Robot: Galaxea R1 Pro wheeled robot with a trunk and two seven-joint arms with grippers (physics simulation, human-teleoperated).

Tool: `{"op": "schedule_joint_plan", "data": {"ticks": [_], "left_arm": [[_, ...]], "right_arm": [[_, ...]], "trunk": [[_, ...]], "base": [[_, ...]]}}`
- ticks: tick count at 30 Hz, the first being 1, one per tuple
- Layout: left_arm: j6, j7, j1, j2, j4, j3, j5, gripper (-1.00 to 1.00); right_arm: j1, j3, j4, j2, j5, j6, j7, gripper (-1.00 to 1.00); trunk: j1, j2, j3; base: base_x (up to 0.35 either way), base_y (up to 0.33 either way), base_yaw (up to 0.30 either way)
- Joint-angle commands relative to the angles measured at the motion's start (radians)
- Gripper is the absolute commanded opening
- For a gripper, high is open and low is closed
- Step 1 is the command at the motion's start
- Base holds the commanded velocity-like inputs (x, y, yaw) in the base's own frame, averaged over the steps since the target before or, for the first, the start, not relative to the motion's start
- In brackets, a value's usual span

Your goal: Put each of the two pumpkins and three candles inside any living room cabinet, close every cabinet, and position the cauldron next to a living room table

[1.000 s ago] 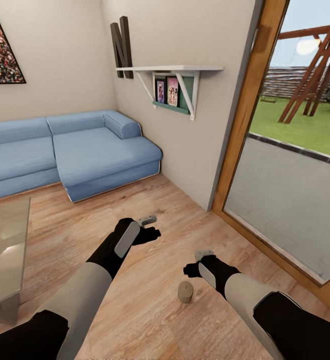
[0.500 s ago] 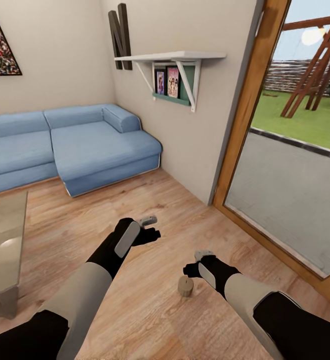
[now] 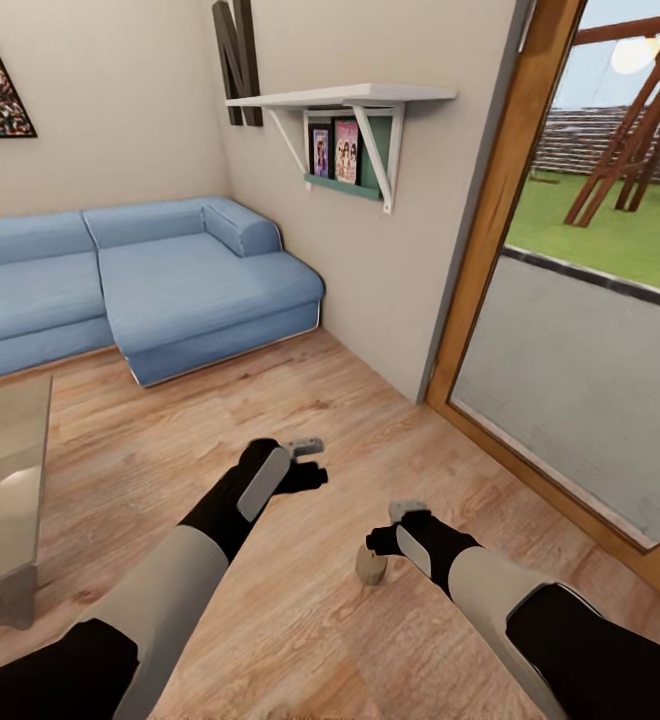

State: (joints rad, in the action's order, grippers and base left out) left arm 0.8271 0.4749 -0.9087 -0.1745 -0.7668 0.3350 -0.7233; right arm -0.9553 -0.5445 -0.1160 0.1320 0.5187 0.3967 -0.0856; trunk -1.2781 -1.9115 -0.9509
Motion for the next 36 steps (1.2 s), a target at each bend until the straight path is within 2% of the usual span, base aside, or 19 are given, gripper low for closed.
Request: {"op": "schedule_joint_plan", "data": {"ticks": [1, 14, 16, 21, 36], "left_arm": [[0.001, 0.010, -0.001, 0.000, 0.000, 0.007, -0.010, 1.00], [0.000, 0.008, 0.000, 0.000, 0.001, 0.019, -0.010, 1.00], [0.000, 0.008, -0.001, 0.000, 0.001, 0.019, -0.010, 1.00], [0.000, 0.008, -0.001, 0.000, 0.000, 0.019, -0.010, 1.00], [-0.002, 0.008, -0.001, 0.000, 0.000, 0.021, -0.011, 1.00]], "right_arm": [[0.000, -0.008, -0.002, 0.000, 0.011, 0.005, -0.006, 1.00], [0.000, -0.009, -0.002, -0.001, 0.010, 0.009, -0.007, 1.00], [0.000, -0.009, -0.002, 0.000, 0.010, 0.026, -0.008, 1.00], [0.000, -0.009, -0.006, 0.000, 0.012, 0.133, -0.005, 1.00], [0.000, -0.009, -0.007, 0.000, 0.011, 0.148, -0.005, 1.00]], "trunk": [[0.000, 0.000, -0.002], [0.000, 0.000, -0.024], [0.000, 0.000, -0.027], [0.000, 0.000, -0.035], [0.000, 0.000, -0.060]], "base": [[0.000, 0.000, 0.000], [0.010, 0.000, 0.000], [0.165, 0.000, 0.000], [0.277, 0.000, 0.000], [0.037, 0.000, 0.000]]}}
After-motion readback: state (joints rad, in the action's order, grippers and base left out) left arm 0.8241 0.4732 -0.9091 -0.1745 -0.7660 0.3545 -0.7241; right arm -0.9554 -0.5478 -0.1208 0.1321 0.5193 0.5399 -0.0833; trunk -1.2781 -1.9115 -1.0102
